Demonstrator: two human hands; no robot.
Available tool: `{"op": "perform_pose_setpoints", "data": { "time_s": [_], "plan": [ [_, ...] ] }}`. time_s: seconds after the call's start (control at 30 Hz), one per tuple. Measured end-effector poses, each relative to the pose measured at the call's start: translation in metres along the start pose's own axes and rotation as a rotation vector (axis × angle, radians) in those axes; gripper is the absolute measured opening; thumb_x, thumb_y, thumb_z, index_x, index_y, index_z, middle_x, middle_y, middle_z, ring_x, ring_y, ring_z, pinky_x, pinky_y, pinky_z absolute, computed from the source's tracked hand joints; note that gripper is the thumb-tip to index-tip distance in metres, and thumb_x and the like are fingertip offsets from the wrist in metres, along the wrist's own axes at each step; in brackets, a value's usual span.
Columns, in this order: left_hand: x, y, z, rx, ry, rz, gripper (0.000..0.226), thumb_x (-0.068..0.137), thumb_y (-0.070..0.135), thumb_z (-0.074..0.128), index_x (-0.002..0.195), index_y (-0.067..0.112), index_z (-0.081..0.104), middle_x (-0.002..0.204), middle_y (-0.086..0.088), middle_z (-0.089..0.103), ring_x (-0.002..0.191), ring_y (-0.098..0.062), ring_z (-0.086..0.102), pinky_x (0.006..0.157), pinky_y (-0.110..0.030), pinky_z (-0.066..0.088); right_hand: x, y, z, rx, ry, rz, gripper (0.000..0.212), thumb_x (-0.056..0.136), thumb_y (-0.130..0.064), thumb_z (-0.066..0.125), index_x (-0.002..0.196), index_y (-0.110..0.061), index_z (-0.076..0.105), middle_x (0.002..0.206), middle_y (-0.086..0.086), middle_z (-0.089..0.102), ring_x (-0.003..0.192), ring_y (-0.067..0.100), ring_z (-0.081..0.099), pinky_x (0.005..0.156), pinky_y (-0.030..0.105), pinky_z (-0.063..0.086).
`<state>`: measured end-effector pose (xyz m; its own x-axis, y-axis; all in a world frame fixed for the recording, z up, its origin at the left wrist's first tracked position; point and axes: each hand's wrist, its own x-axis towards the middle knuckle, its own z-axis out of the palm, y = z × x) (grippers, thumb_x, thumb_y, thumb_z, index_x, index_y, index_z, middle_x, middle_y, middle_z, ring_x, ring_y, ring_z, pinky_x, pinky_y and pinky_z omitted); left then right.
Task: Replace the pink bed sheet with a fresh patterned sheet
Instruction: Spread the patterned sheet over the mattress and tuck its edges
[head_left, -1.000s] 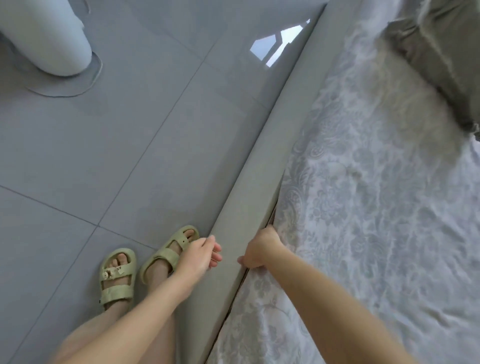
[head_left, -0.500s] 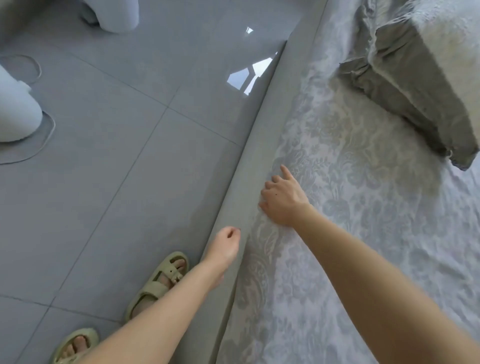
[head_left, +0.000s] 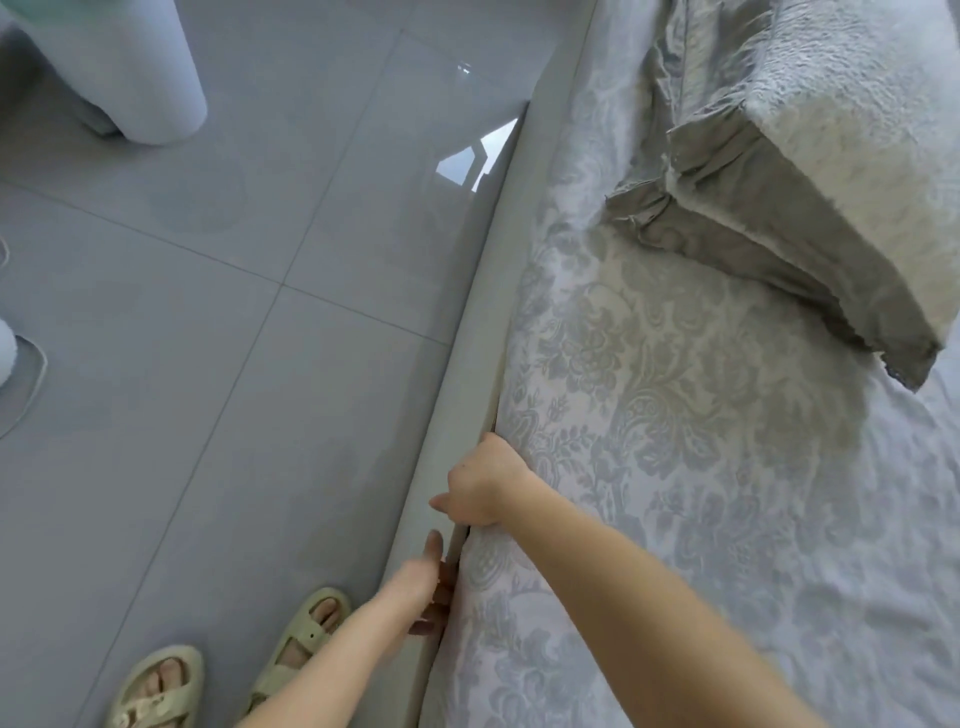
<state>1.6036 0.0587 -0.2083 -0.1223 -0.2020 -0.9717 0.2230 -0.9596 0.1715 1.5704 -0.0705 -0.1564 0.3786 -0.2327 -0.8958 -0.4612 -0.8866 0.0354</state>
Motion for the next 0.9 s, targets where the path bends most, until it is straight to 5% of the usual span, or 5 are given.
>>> {"op": "perform_pose_setpoints", "data": {
  "time_s": [0.1,0.17,0.3,0.43,0.9],
  "plan": [
    [0.005,0.023,-0.023,-0.047,0.182,0.124,0.055,0.103,0.038,0.023,0.081,0.003,0.059,0.067,-0.010,0.063,0.058,-0.023,0.054,0.058,-0.026,0.035,-0.013,0.020,0.007,0.267,0.758,0.115,0.027,0.092,-0.028,0.047,0.083,-0.012,0.068,0.090,0.007,0.069,0.090,0.030,0.064,0.098,0.045,0.033],
    [0.001,0.051,-0.035,-0.022,0.238,0.199,0.047,0.104,0.031,0.026,0.076,0.005,0.054,0.066,-0.011,0.058,0.055,-0.021,0.049,0.051,-0.025,0.032,-0.029,0.043,0.016,0.356,0.972,0.586,0.032,0.088,-0.030,0.047,0.111,-0.017,0.066,0.119,0.008,0.064,0.113,0.031,0.057,0.108,0.051,0.025],
    [-0.016,0.128,-0.043,0.089,0.250,0.344,0.042,0.103,0.028,0.027,0.074,0.009,0.050,0.066,-0.009,0.055,0.055,-0.020,0.046,0.051,-0.024,0.032,-0.055,0.063,0.032,0.993,0.275,0.821,0.065,0.098,-0.049,0.027,0.152,-0.025,0.002,0.158,0.016,0.003,0.143,0.039,0.010,0.115,0.050,0.015],
    [-0.053,0.208,-0.032,0.164,0.191,0.379,0.038,0.102,0.026,0.028,0.077,0.009,0.050,0.068,-0.009,0.056,0.056,-0.020,0.047,0.053,-0.025,0.033,-0.102,0.070,-0.005,1.298,0.030,0.630,0.050,0.098,-0.041,0.034,0.141,-0.015,0.041,0.133,0.014,0.051,0.117,0.032,0.053,0.094,0.040,0.046],
    [-0.298,0.542,-0.006,0.541,-0.036,0.819,0.037,0.102,0.024,0.035,0.093,-0.002,0.059,0.076,-0.015,0.061,0.066,-0.024,0.054,0.061,-0.027,0.043,-0.250,0.218,-0.212,1.684,0.654,1.076,0.024,0.083,-0.023,0.045,0.062,-0.017,0.056,0.067,0.010,0.063,0.068,0.032,0.069,0.055,0.038,0.057]
  ]
}}
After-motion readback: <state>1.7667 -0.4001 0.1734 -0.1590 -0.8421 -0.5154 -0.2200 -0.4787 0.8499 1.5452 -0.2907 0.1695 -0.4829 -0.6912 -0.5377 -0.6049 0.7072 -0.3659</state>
